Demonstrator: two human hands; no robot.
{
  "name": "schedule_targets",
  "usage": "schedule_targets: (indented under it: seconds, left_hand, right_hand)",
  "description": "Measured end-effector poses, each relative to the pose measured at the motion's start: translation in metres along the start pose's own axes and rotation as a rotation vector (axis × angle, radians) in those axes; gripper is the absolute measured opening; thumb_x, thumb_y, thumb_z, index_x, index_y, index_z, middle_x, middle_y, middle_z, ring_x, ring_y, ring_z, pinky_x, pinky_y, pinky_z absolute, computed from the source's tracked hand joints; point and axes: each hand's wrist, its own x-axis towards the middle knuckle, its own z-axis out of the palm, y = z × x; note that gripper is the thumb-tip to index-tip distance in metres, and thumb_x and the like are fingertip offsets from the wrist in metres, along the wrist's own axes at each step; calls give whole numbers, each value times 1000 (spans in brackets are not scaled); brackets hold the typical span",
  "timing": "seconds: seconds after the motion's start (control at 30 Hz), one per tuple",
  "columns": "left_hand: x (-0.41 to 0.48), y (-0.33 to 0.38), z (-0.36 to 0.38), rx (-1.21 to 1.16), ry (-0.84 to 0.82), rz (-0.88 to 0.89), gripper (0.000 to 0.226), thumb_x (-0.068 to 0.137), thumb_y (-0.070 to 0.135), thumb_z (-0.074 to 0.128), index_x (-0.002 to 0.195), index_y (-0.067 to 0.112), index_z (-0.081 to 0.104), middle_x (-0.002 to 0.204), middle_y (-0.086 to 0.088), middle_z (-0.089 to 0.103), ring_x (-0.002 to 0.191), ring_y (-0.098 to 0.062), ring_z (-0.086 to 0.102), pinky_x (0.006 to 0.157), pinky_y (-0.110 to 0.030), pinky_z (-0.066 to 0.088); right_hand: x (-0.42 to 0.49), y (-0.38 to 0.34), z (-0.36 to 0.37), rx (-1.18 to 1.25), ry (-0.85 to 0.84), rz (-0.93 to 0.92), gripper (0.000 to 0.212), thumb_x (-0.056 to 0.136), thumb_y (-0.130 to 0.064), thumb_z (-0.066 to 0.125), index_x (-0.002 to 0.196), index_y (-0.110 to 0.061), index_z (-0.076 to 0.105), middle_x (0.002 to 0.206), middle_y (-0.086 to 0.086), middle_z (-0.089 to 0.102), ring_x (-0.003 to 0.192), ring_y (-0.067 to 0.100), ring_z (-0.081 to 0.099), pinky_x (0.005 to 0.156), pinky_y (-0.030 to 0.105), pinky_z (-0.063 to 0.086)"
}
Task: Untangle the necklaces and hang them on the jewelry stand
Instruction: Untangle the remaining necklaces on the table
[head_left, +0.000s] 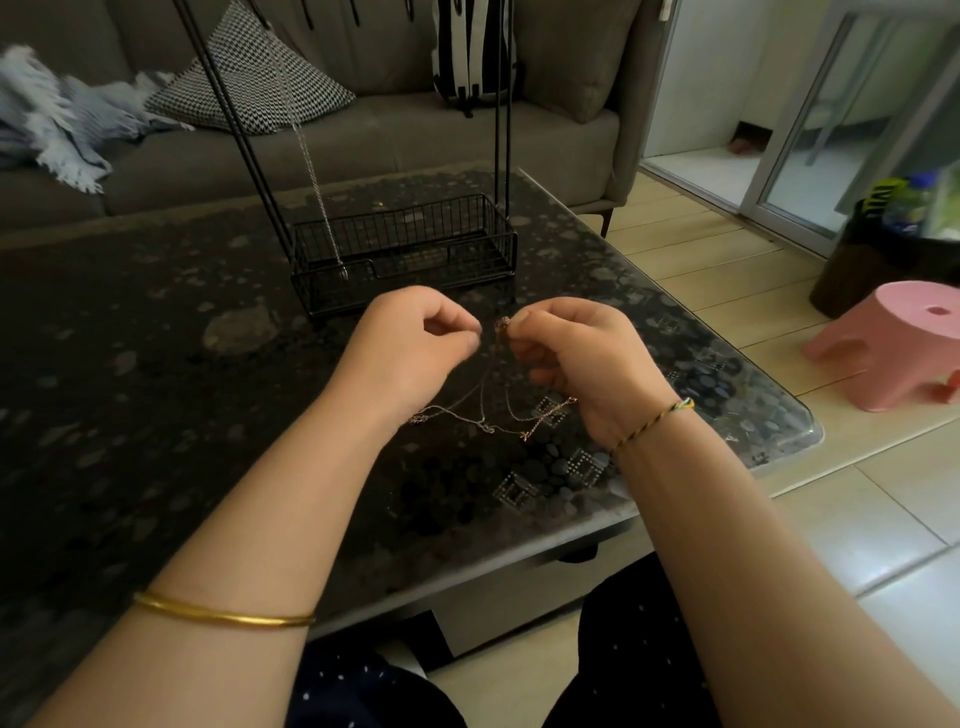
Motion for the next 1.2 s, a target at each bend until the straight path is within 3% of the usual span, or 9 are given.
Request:
schedule_targets:
  seconds: [0.13, 0.23, 0.33, 0.43, 0.63, 0.7, 0.83, 1.0, 1.2]
  left_hand:
    - [-1, 2, 6, -36, -161, -44, 10, 85, 17, 71, 82, 26, 70, 86, 9, 67, 85, -5, 60, 77, -22, 46]
    - [1, 2, 6, -54, -128, -77, 8, 87, 17, 68, 81, 22, 69, 86, 4, 67, 85, -10, 60, 77, -26, 47]
    - [3, 2, 5, -145, -117, -158, 9, 89, 14, 62, 82, 18, 67, 85, 1, 72, 91, -15, 66, 88, -36, 51]
    - [2, 3, 3, -189, -130, -187, 9, 90, 17, 60, 84, 16, 65, 69, 4, 70, 80, -14, 67, 90, -39, 52]
    - [2, -1, -3, -74, -126, -148, 7, 89, 18, 65, 83, 18, 64, 76, 1, 63, 69, -10, 62, 72, -28, 54]
    - [2, -5, -5, -64, -134, -152, 8, 89, 15, 65, 83, 18, 63, 81, -2, 65, 72, -12, 62, 65, -25, 54]
    - [3, -11, -7, -22, -133, -158, 5, 90, 14, 64, 87, 18, 63, 89, -3, 66, 76, -12, 62, 55, -22, 45]
    - [2, -14, -9, 77, -154, -160, 12, 87, 11, 67, 84, 21, 62, 83, 3, 62, 73, -9, 58, 58, -21, 38]
    - [6, -16, -10, 145, -144, -323, 11, 97, 9, 52, 91, 14, 60, 87, -7, 66, 61, -13, 58, 49, -23, 40]
  right_hand:
    - [1, 1, 2, 22, -8, -19, 17, 83, -6, 61, 68, -14, 64, 67, -1, 61, 67, 11, 55, 60, 23, 43]
    - [2, 2, 3, 31, 11, -34, 16, 83, -5, 58, 70, -12, 62, 71, 2, 63, 71, 14, 57, 62, 25, 44]
    - [3, 3, 3, 47, 33, -37, 15, 85, -5, 54, 73, -12, 60, 76, 6, 66, 75, 18, 62, 65, 29, 46]
    - [4, 3, 3, 38, 46, -43, 14, 89, -6, 50, 77, -12, 56, 73, 4, 68, 73, 18, 66, 67, 29, 50]
    - [4, 2, 2, 66, 78, -33, 12, 93, -6, 42, 83, -10, 48, 62, 2, 54, 53, 14, 63, 66, 35, 55]
    - [3, 2, 2, 40, 80, -29, 12, 94, -7, 42, 85, -10, 48, 61, 1, 51, 45, 11, 55, 56, 32, 55]
    - [3, 4, 1, -95, 115, -65, 11, 93, -10, 43, 85, -11, 50, 63, 1, 50, 44, 9, 41, 37, 18, 35]
    - [6, 7, -1, -228, 173, -159, 9, 92, -11, 47, 86, -11, 54, 66, 1, 54, 49, 7, 41, 41, 14, 33]
    - [6, 10, -1, -503, 280, -283, 5, 87, -15, 50, 84, -15, 53, 68, -8, 49, 67, 16, 48, 65, 37, 46]
